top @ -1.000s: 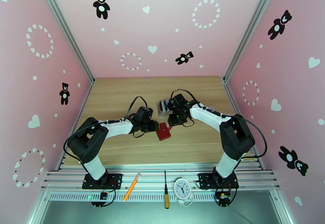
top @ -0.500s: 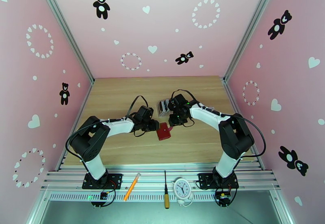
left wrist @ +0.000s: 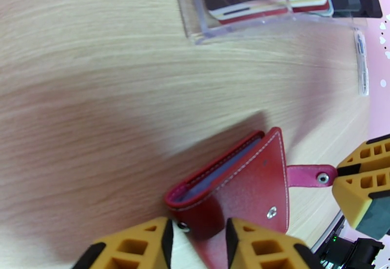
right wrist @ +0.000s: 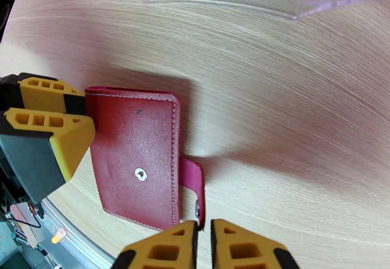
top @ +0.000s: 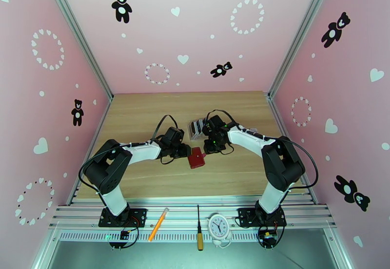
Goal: Put the credit cards into the card holder
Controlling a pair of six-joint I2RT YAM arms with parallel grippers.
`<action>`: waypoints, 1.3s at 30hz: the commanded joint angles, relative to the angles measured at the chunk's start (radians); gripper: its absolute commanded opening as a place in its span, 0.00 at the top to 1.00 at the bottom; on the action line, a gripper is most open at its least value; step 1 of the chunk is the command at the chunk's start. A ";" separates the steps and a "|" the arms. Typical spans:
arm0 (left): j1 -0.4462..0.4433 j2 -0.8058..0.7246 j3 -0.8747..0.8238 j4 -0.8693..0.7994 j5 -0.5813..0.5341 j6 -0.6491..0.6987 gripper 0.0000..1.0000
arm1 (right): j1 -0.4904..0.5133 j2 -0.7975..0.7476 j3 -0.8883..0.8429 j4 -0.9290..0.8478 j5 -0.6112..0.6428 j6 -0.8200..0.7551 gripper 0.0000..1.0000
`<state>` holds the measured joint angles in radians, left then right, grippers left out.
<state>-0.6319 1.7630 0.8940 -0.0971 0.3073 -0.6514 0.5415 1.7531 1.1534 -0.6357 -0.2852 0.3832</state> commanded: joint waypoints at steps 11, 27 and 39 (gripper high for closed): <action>-0.008 0.014 0.018 -0.010 0.004 0.009 0.64 | -0.009 0.014 0.003 0.003 -0.034 0.003 0.95; -0.018 0.015 0.023 -0.003 0.006 -0.003 0.65 | 0.009 -0.004 -0.012 0.050 -0.136 0.044 1.00; -0.021 0.022 0.025 -0.001 0.009 -0.003 0.65 | 0.068 0.044 -0.002 0.057 -0.135 0.067 1.00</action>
<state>-0.6449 1.7660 0.8944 -0.0967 0.3073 -0.6521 0.6003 1.7588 1.1492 -0.5823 -0.4122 0.4377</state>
